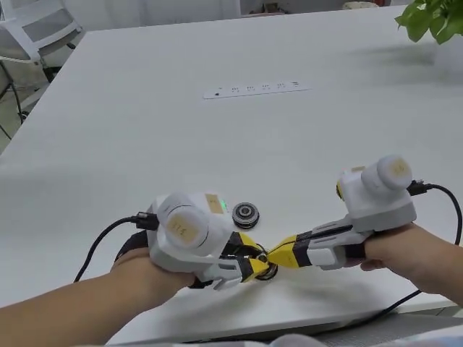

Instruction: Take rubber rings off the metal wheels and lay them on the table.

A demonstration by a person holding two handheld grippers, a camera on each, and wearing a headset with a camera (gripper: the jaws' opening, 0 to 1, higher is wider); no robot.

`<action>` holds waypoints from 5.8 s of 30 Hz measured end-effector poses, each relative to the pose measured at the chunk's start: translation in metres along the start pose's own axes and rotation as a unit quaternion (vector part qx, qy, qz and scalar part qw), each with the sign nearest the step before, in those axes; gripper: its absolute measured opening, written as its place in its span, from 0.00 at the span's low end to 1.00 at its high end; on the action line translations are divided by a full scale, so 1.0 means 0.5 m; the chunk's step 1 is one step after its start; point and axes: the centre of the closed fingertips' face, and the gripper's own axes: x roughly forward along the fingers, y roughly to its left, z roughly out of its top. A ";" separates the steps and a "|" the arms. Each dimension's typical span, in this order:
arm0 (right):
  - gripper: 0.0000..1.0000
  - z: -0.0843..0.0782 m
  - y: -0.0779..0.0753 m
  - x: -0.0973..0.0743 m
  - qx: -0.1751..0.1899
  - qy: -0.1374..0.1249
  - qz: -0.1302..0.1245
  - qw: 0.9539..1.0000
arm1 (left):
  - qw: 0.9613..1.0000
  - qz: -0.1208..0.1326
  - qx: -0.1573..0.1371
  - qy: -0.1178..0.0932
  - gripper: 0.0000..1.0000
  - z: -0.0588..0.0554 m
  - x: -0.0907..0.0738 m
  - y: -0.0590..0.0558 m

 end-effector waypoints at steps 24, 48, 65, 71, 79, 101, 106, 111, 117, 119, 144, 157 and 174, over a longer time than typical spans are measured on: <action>0.00 0.006 -0.001 -0.009 -0.006 -0.005 -0.004 1.000 | 1.000 -0.023 -0.011 -0.006 0.20 0.012 -0.017 -0.015; 0.00 0.032 0.012 -0.017 -0.024 -0.009 0.003 1.000 | 0.998 -0.006 -0.039 -0.051 0.35 0.051 -0.118 -0.004; 0.00 0.075 0.030 -0.006 -0.042 -0.003 0.006 0.999 | 0.996 0.018 -0.055 -0.065 0.42 0.038 -0.188 0.004; 0.00 0.088 0.034 0.010 -0.051 0.004 0.010 0.999 | 0.995 0.031 -0.068 -0.065 0.43 0.026 -0.211 0.011; 0.00 0.099 0.033 0.032 -0.061 0.016 0.015 0.998 | 0.993 0.049 -0.081 -0.067 0.47 0.010 -0.238 0.021; 0.00 0.087 0.011 0.095 -0.074 0.059 0.008 0.995 | 0.990 0.076 -0.101 -0.068 0.50 -0.015 -0.267 0.034; 0.00 0.075 0.007 0.106 -0.077 0.073 0.006 0.994 | 0.989 0.077 -0.103 -0.066 0.50 -0.021 -0.268 0.033; 0.00 0.068 0.003 0.113 -0.077 0.081 0.003 0.994 | 0.989 0.078 -0.105 -0.067 0.50 -0.021 -0.270 0.035; 0.00 0.060 0.002 0.116 -0.081 0.091 -0.001 0.993 | 0.989 0.080 -0.107 -0.066 0.50 -0.024 -0.271 0.037; 0.00 0.058 0.002 0.117 -0.081 0.092 -0.001 0.992 | 0.989 0.080 -0.106 -0.064 0.50 -0.024 -0.270 0.037; 0.10 0.065 -0.007 0.099 -0.085 0.082 -0.012 0.993 | 0.990 0.077 -0.105 -0.056 0.51 -0.030 -0.269 0.035; 0.13 0.100 -0.005 0.051 -0.075 0.034 -0.016 0.996 | 0.992 0.071 -0.096 -0.050 0.51 -0.016 -0.259 0.041; 0.14 0.101 -0.013 -0.016 -0.064 -0.002 -0.031 0.997 | 0.995 0.048 -0.073 -0.040 0.51 0.017 -0.208 0.047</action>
